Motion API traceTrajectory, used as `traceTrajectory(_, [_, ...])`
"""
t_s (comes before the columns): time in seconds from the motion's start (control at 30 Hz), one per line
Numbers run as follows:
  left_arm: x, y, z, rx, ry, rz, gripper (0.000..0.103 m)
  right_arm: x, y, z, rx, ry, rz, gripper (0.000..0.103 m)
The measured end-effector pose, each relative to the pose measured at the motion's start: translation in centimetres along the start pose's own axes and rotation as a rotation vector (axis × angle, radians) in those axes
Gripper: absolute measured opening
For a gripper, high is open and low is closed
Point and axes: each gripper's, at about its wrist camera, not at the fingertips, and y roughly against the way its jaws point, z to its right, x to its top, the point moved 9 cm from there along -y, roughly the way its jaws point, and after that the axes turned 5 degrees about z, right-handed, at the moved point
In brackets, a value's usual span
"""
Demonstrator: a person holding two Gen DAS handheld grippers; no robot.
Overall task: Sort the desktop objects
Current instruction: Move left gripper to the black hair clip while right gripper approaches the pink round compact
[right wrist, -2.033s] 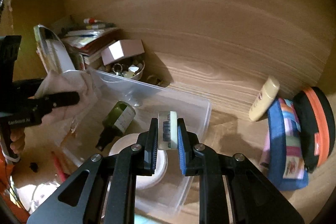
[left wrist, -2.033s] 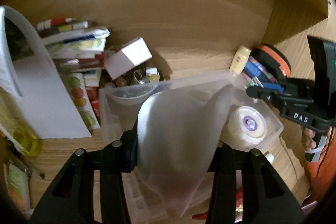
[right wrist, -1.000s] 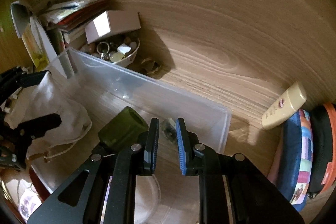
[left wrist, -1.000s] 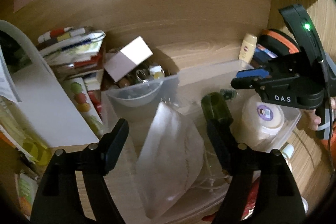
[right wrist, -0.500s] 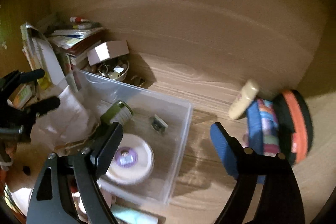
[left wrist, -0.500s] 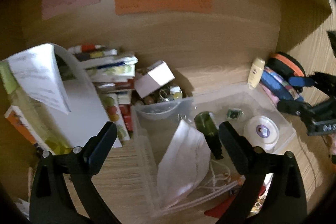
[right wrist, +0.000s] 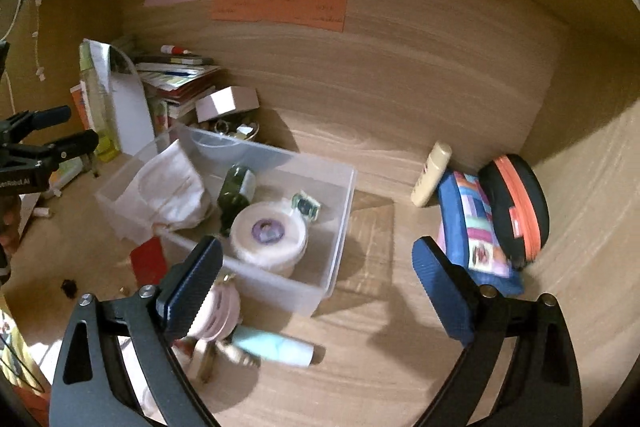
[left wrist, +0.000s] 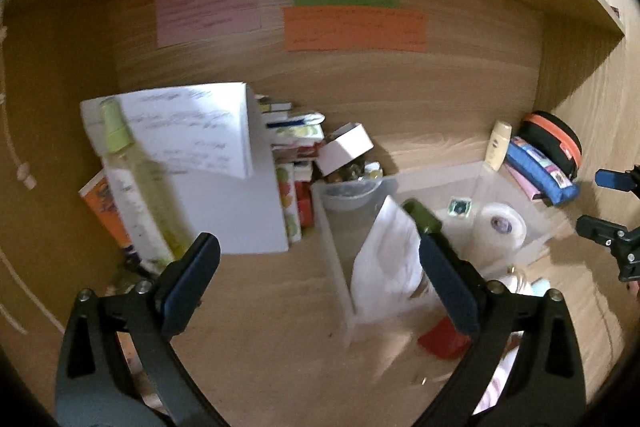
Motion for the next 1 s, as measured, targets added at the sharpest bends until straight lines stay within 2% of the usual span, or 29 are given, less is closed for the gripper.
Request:
traceTrajectory(0.43, [-5.1,3.7,-1.6,0.025,-0.015,-0.05,0.101,-5.5,1.5,0.5,-0.025,-0.062,-0.053,0.095])
traceTrajectory(0.6, [-8.0,3.9,-1.3,0.009,-0.029,-0.093,0.101,-7.7,0.9,0.8,-0.031,-0.08,-0.097,0.095])
traceTrajectory(0.83, [-11.0,4.7,0.0,-0.019,-0.05,-0.109,0.101,-10.3,-1.0,0.4,-0.003,-0.122,-0.162,0.095])
traceTrajectory(0.93, [-11.9,5.0,0.4,-0.036,-0.042,-0.112,0.101,-10.7,-1.7,-0.1,0.015,-0.127,-0.18,0.095])
traceTrajectory(1.0, [-12.4,5.0,0.5,-0.052,-0.033,-0.123,0.097,-10.6,-1.9,-0.6,0.033,-0.132,-0.179,0.095])
